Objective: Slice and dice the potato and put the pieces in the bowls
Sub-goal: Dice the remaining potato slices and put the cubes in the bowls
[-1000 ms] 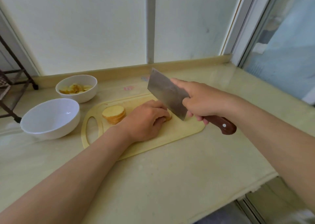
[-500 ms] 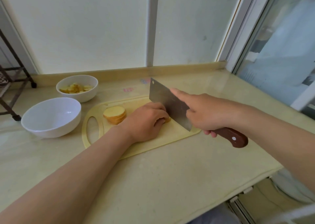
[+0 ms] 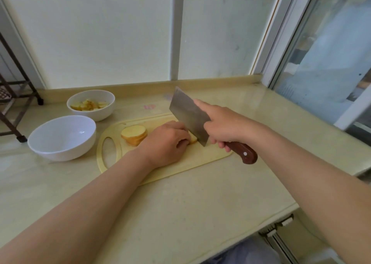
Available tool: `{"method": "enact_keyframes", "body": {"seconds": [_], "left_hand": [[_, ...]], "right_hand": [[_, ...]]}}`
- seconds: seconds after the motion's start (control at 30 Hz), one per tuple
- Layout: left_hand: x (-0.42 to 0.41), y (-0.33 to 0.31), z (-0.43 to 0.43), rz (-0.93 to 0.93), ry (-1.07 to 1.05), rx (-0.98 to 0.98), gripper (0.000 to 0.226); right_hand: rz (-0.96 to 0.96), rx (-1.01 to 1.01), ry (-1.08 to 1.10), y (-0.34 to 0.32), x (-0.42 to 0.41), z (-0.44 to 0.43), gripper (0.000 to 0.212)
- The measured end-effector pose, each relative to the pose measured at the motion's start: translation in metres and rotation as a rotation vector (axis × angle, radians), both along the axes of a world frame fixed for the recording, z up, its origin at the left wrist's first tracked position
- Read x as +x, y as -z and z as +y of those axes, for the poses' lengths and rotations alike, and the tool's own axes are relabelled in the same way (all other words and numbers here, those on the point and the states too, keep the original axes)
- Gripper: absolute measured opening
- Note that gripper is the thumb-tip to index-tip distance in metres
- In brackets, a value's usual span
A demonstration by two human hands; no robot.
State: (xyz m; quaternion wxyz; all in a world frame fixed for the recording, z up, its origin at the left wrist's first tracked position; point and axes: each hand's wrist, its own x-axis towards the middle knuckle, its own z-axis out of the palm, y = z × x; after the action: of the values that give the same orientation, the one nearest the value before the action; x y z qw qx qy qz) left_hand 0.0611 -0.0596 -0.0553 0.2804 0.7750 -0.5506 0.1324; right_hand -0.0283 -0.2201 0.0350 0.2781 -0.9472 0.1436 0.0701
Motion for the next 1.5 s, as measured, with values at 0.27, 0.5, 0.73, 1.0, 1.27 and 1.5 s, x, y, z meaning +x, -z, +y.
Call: {"method": "enact_keyframes", "body": {"seconds": [0.27, 0.5, 0.73, 1.0, 1.27, 1.5], "left_hand": [[0.003, 0.002, 0.000, 0.027, 0.003, -0.007, 0.012], [0.000, -0.001, 0.001, 0.024, 0.004, -0.022, 0.010], [0.000, -0.001, 0.001, 0.013, -0.003, -0.026, 0.010], [0.000, 0.001, 0.005, -0.022, -0.027, -0.035, 0.010], [0.005, 0.002, 0.009, 0.017, -0.105, 0.018, 0.024], [0.004, 0.001, 0.010, 0.024, -0.088, -0.007, 0.017]], "right_hand": [[-0.042, 0.006, 0.002, -0.003, -0.022, -0.004, 0.084], [0.000, -0.023, -0.031, -0.005, -0.027, 0.004, 0.083], [0.082, -0.174, -0.085, -0.014, -0.021, 0.018, 0.086], [0.002, -0.077, -0.028, -0.002, 0.016, 0.029, 0.091], [-0.059, 0.115, 0.082, 0.003, -0.013, 0.010, 0.089], [-0.043, 0.065, 0.029, 0.000, -0.019, 0.017, 0.088]]}}
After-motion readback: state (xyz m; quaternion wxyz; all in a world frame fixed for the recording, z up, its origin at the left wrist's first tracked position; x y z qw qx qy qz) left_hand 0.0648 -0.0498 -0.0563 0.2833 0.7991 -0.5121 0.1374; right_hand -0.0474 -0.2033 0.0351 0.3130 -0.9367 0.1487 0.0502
